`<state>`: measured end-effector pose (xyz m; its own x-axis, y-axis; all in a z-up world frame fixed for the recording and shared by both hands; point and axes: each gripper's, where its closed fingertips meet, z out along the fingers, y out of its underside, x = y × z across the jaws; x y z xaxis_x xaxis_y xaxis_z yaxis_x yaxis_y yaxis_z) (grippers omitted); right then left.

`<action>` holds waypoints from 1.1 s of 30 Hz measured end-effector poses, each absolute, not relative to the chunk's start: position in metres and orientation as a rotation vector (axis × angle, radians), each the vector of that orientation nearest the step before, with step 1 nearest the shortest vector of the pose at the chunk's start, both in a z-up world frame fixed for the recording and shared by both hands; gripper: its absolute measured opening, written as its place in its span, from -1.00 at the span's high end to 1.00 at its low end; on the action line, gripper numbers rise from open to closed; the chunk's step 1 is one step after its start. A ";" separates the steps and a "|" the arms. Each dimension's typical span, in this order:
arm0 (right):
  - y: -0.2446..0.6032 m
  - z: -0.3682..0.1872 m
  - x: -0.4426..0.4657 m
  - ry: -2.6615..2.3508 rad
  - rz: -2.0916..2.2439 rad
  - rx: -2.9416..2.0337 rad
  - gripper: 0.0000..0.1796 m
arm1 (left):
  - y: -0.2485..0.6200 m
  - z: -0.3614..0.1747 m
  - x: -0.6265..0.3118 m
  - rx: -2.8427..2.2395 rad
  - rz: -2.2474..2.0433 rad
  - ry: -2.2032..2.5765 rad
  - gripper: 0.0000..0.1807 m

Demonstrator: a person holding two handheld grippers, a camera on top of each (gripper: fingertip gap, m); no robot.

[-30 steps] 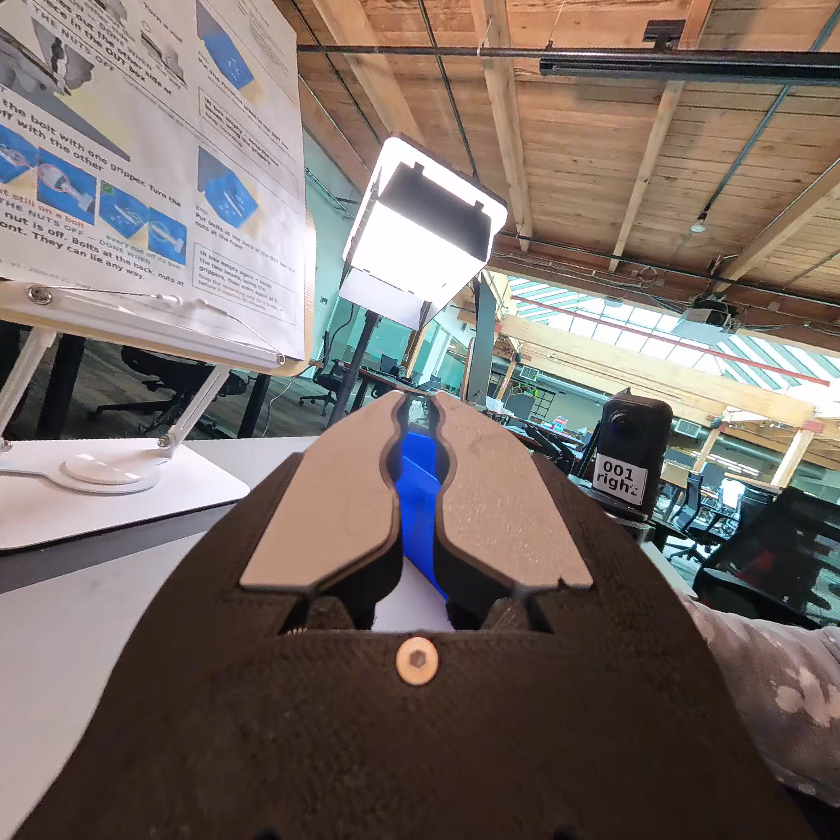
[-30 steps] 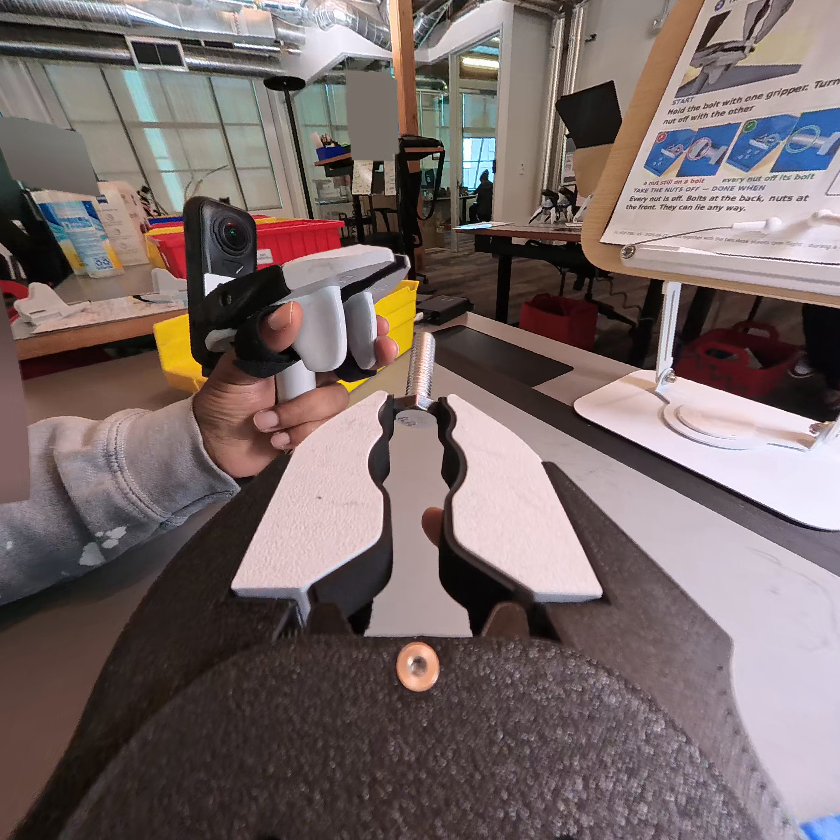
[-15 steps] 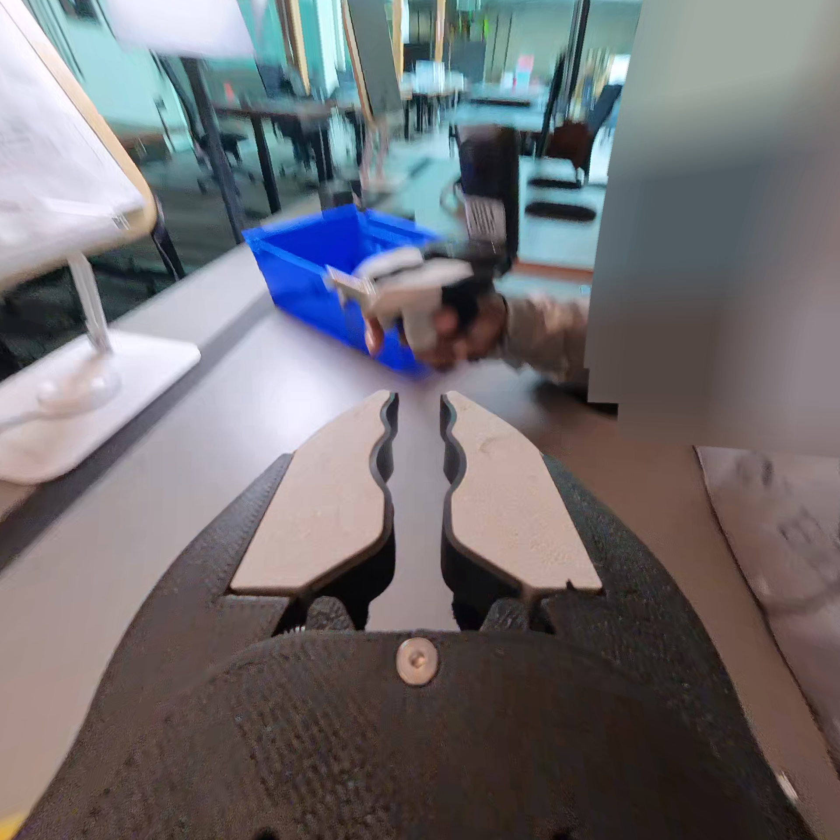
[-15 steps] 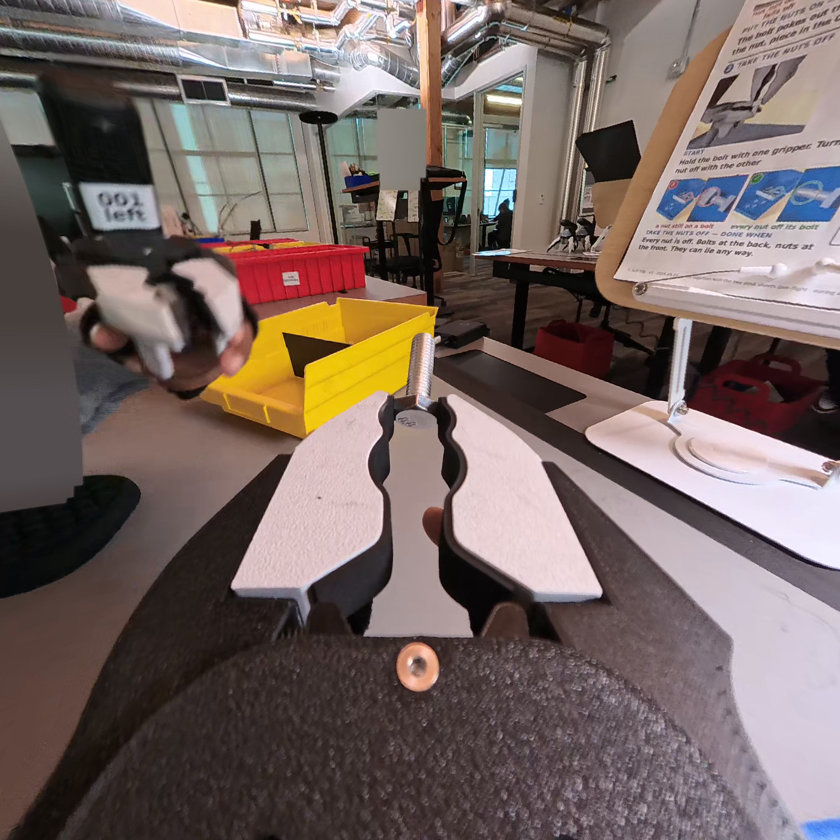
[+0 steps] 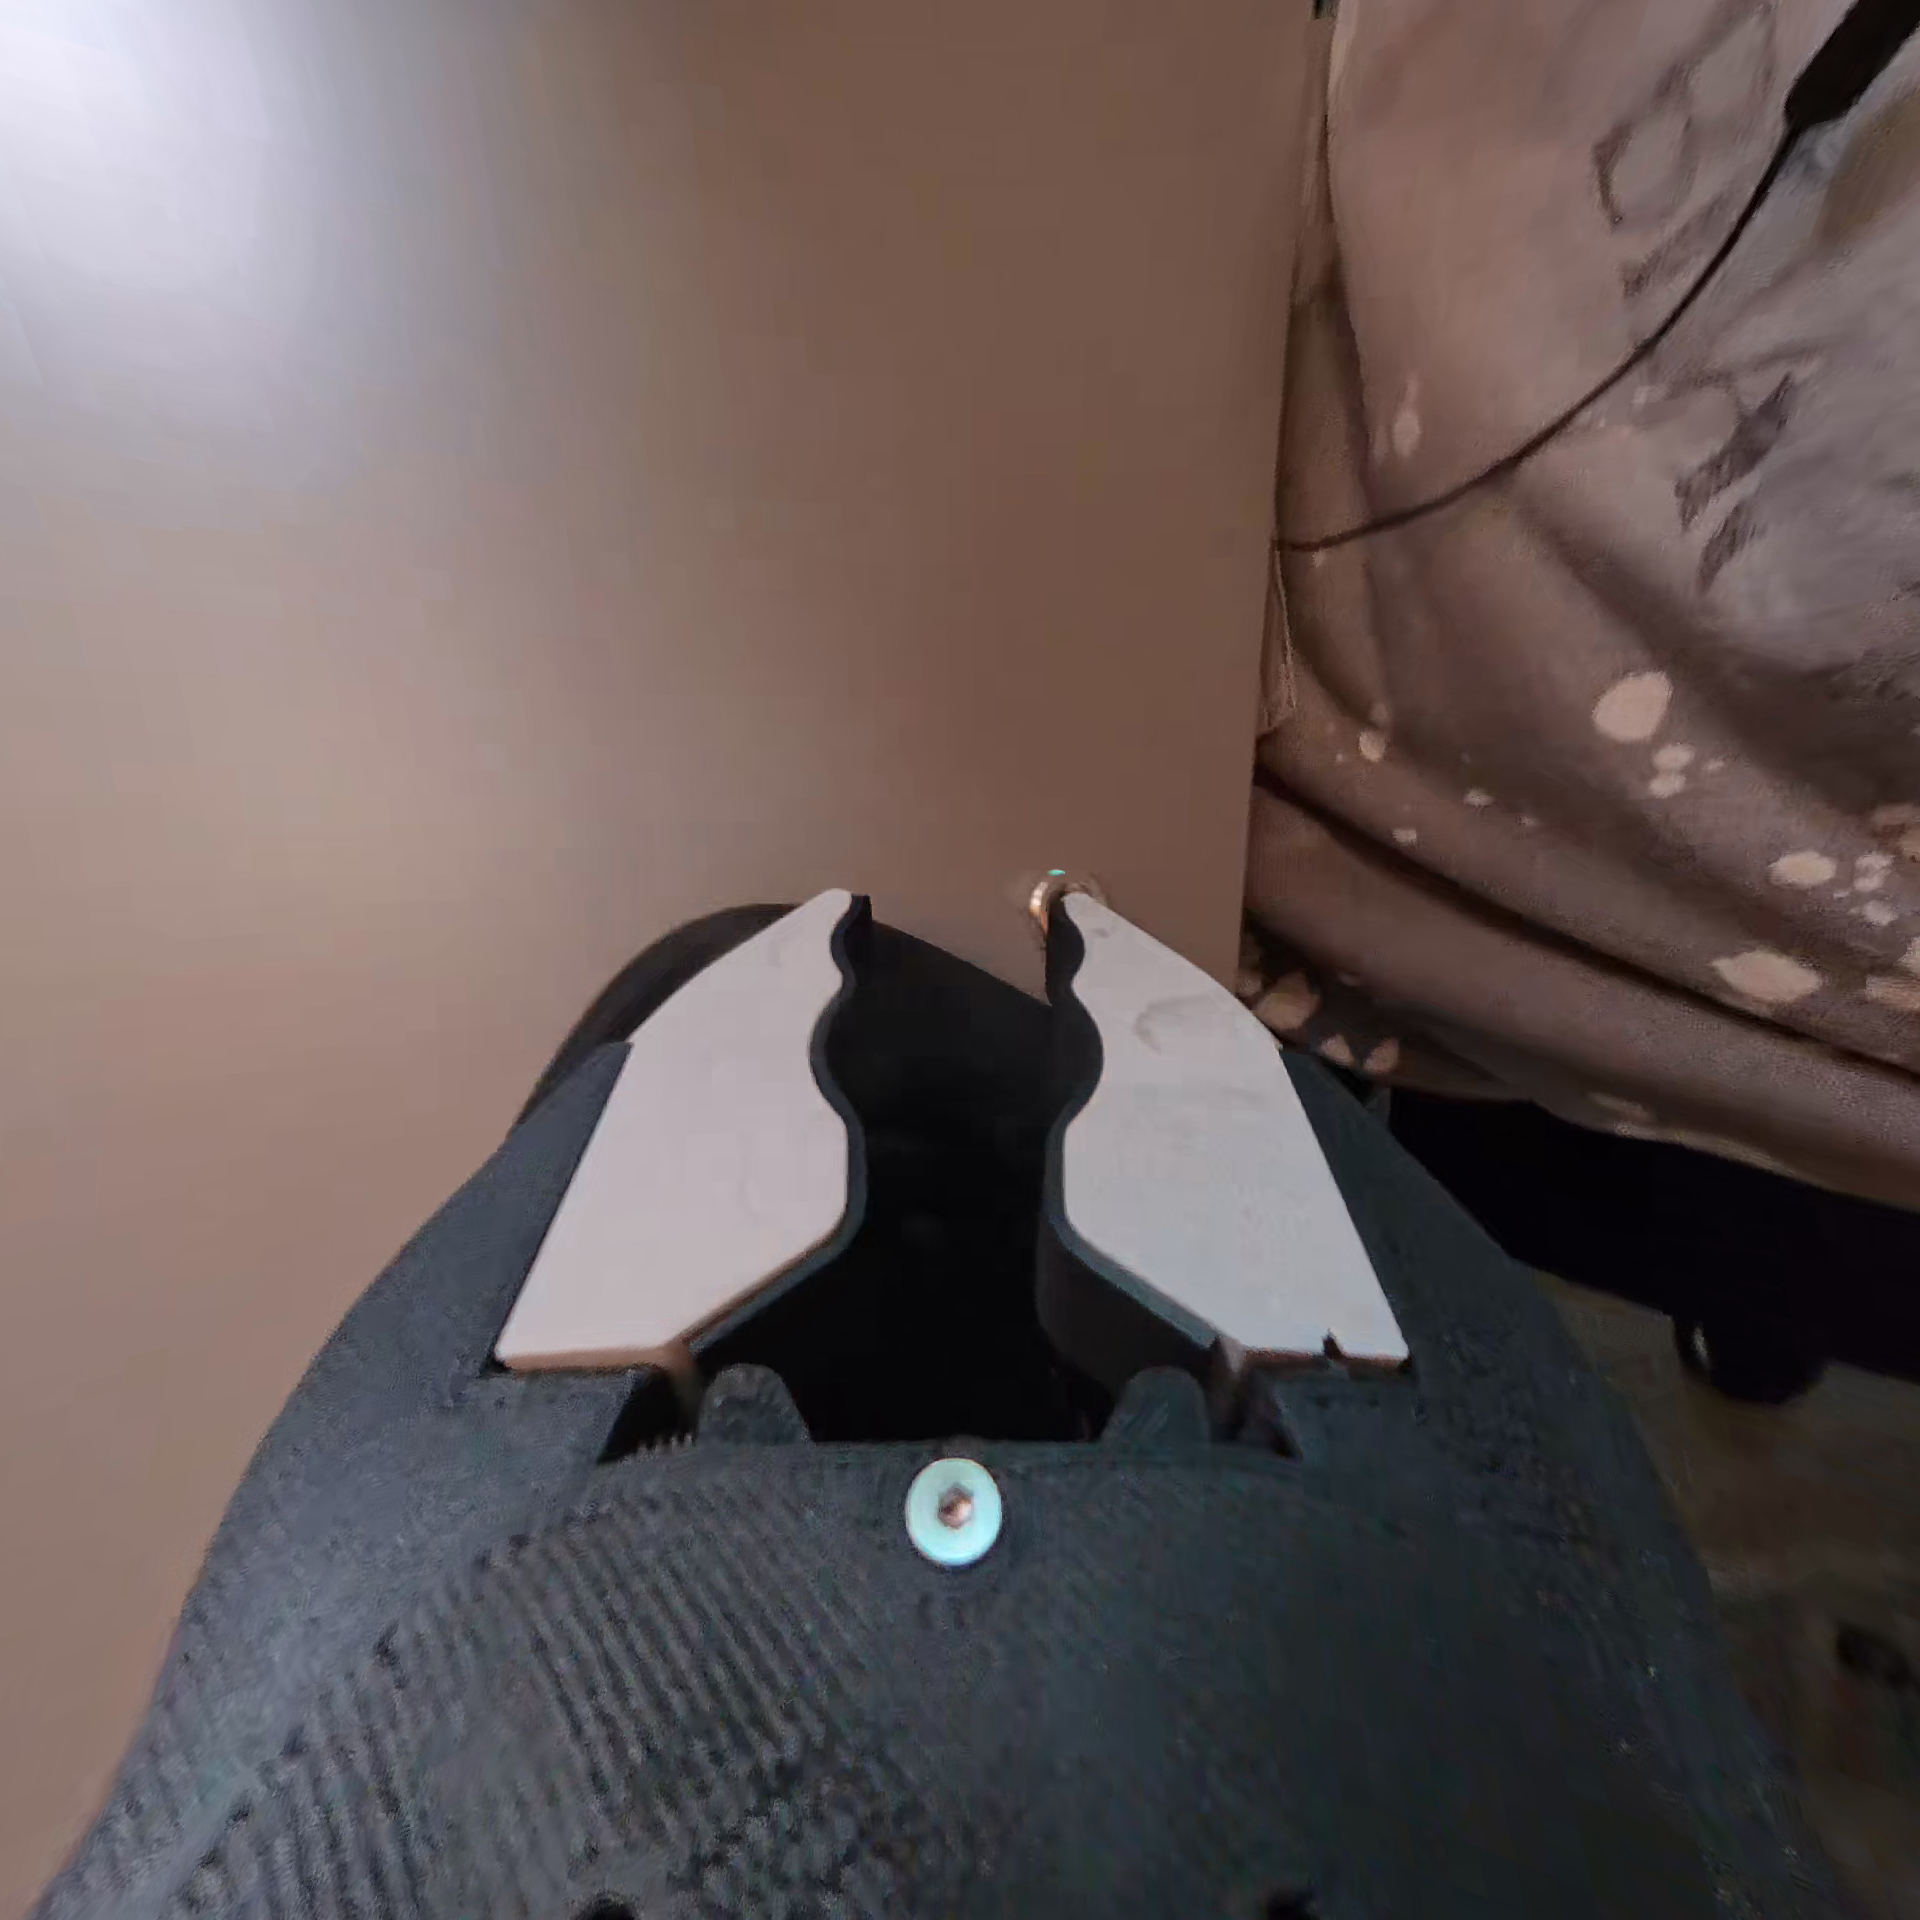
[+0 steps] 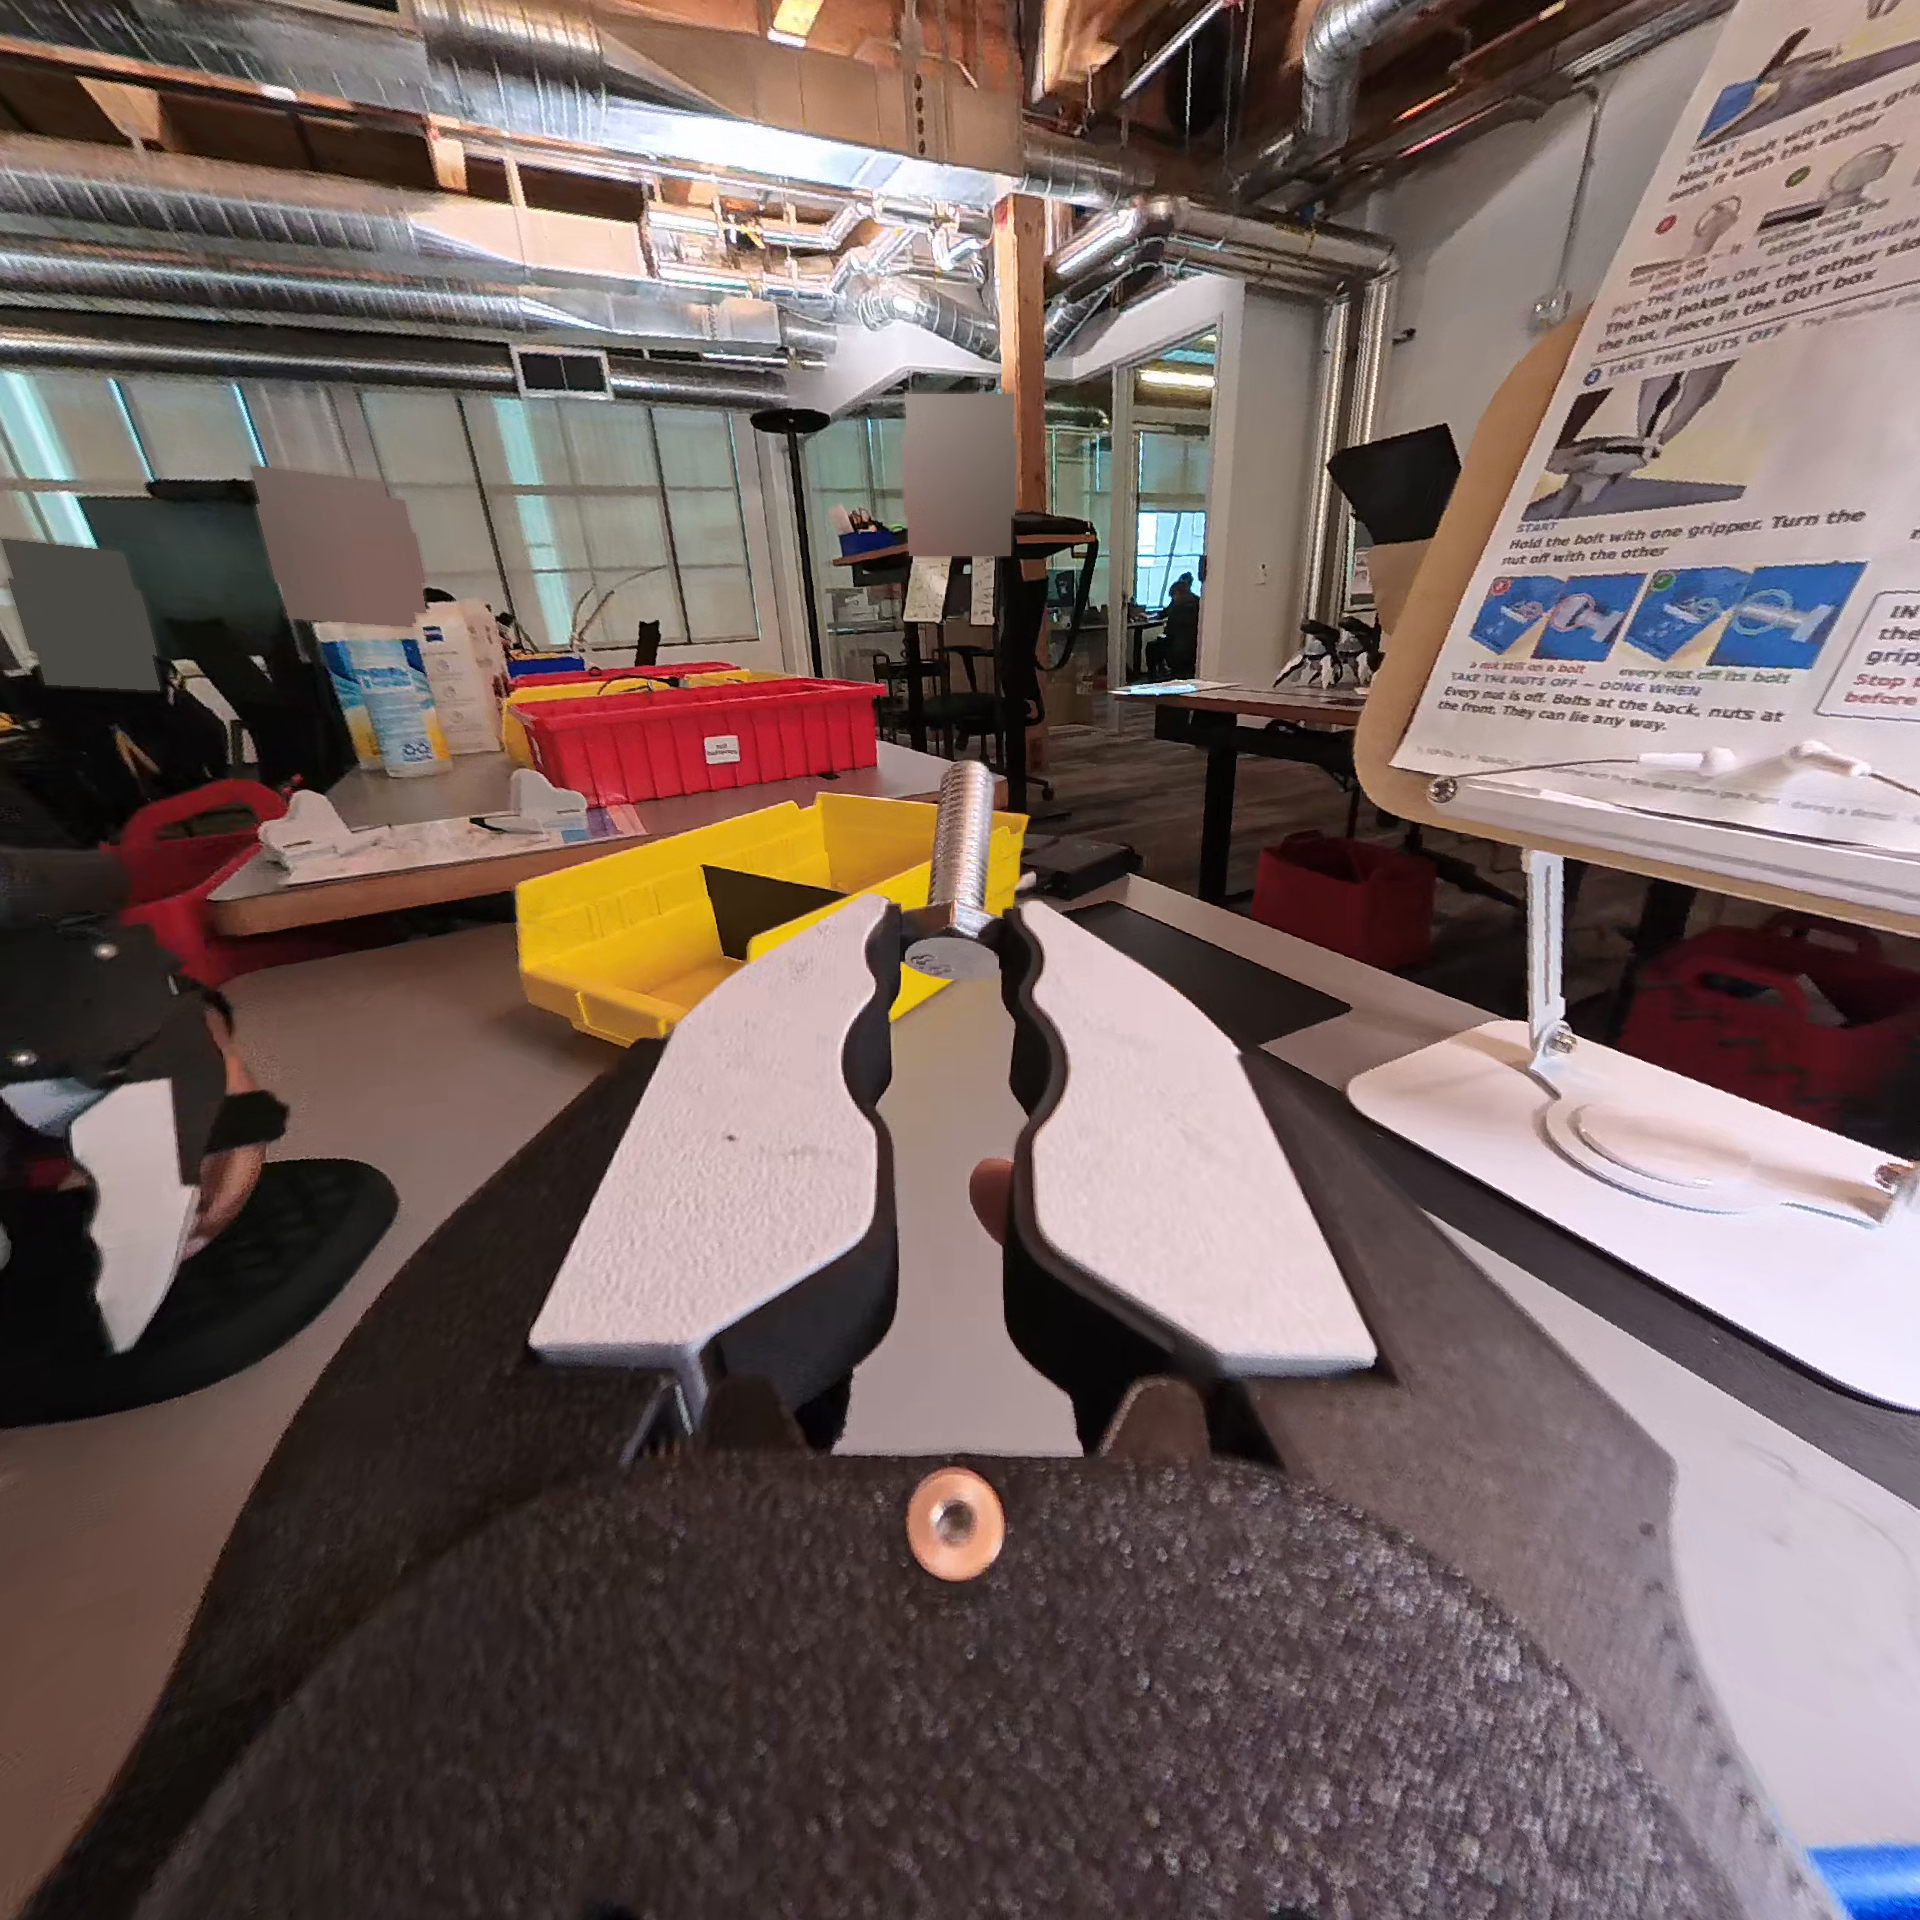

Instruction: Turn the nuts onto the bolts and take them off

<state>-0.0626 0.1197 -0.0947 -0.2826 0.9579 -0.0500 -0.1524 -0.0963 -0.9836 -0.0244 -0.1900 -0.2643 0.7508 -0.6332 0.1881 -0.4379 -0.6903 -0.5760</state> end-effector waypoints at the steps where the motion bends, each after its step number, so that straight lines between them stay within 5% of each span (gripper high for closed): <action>1: 0.117 -0.093 -0.062 -1.248 1.548 -0.984 0.80 | -0.194 -0.267 -0.019 -2.455 -0.508 0.845 0.62; 14: 0.115 -0.087 -0.055 -1.247 1.594 -0.974 0.80 | -0.198 -0.291 -0.010 -2.535 -0.330 1.139 0.81; 33: 0.144 -0.100 -0.054 -1.208 1.574 -1.046 0.80 | 0.001 -0.291 -0.050 -2.368 -0.267 0.626 0.80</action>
